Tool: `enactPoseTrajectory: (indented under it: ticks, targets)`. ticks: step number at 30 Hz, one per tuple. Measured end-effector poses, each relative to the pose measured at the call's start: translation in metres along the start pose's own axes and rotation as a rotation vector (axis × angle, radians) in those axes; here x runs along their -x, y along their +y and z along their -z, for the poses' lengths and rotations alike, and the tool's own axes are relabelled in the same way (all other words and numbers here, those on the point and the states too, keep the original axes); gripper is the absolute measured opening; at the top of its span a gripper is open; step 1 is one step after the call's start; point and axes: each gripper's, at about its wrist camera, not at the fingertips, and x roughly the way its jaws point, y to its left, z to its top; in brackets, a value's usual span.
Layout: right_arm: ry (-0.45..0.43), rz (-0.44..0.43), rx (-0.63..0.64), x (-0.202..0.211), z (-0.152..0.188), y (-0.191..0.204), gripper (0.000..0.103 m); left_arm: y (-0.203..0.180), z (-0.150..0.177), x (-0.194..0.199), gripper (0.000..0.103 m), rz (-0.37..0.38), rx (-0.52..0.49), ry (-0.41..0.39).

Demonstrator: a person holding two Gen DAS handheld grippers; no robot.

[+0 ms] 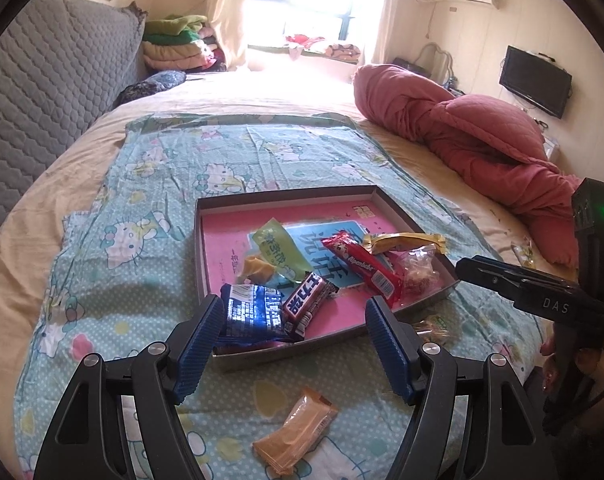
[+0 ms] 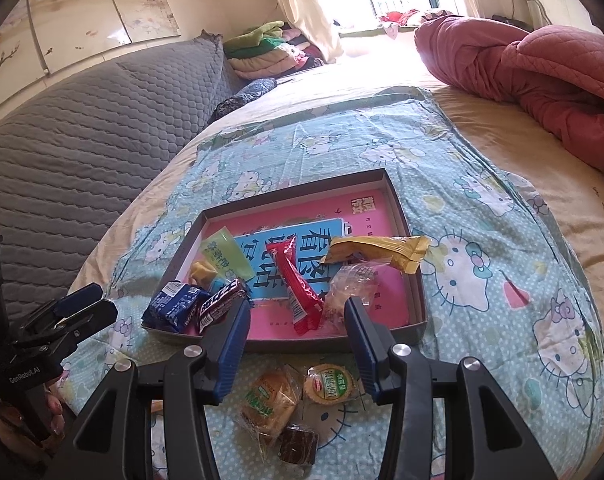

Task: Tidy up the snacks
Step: 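Withdraw both open tools from the box toward the remaining snacks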

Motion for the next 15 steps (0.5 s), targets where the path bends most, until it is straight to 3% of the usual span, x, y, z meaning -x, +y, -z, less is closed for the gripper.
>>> enactPoseTrajectory:
  ticks: [15]
  targets:
    - [-0.025,-0.03,0.009,0.016,-0.001,0.008,0.049,-0.007,0.008,0.013,0.075,-0.008,-0.009,0.01]
